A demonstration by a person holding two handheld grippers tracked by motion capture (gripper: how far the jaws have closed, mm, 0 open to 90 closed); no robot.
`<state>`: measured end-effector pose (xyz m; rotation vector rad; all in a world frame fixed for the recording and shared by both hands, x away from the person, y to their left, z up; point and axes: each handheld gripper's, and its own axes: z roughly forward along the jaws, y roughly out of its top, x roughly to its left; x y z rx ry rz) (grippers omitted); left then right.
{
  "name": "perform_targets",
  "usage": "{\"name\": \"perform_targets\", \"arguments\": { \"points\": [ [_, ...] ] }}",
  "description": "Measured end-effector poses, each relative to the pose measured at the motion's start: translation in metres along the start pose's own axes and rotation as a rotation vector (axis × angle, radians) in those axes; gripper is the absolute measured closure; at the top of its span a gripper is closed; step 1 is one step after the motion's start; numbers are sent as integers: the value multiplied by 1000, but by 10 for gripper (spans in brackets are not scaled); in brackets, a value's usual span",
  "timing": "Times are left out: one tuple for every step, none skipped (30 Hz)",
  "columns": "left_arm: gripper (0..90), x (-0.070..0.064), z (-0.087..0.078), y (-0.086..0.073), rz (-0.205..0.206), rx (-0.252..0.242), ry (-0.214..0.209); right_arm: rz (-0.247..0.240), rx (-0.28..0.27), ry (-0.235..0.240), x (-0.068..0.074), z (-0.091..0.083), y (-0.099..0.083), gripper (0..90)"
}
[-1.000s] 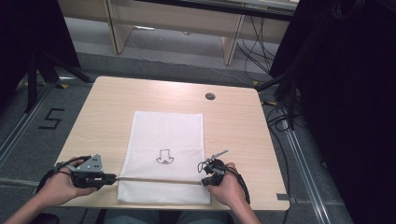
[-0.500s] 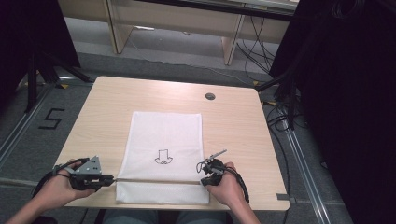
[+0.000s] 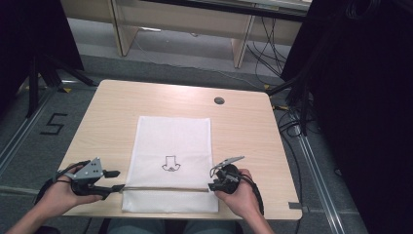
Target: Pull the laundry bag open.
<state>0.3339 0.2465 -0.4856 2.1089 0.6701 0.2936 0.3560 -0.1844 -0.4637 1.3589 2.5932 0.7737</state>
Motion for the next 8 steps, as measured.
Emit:
{"name": "perform_targets", "arguments": {
  "points": [
    [451, 3, -1, 0, -3, -3, 29, -5, -14, -13, -3, -2, 0, 654],
    [443, 5, -1, -1, -22, -16, 42, -14, -31, -29, -9, -4, -2, 647],
    [440, 7, -2, -1, -30, -23, 54, 1, -32, -37, -14, -5, -3, 641],
    [436, 9, -4, -1, -49, -22, 65, 18, -36, -48, -20, -5, -4, 632],
    [435, 11, -4, -1, -58, -32, 79, 51, -26, -63, -23, -7, -5, 622],
    [433, 13, -5, -1, -55, -34, 87, 51, -33, -74, -29, -9, -6, 613],
    [432, 14, -5, -1, -79, -36, 96, 81, -36, -78, -33, -11, -7, 604],
    [431, 15, -4, -2, -99, -38, 98, 84, -48, -91, -38, -12, -8, 592]
  ]
}}
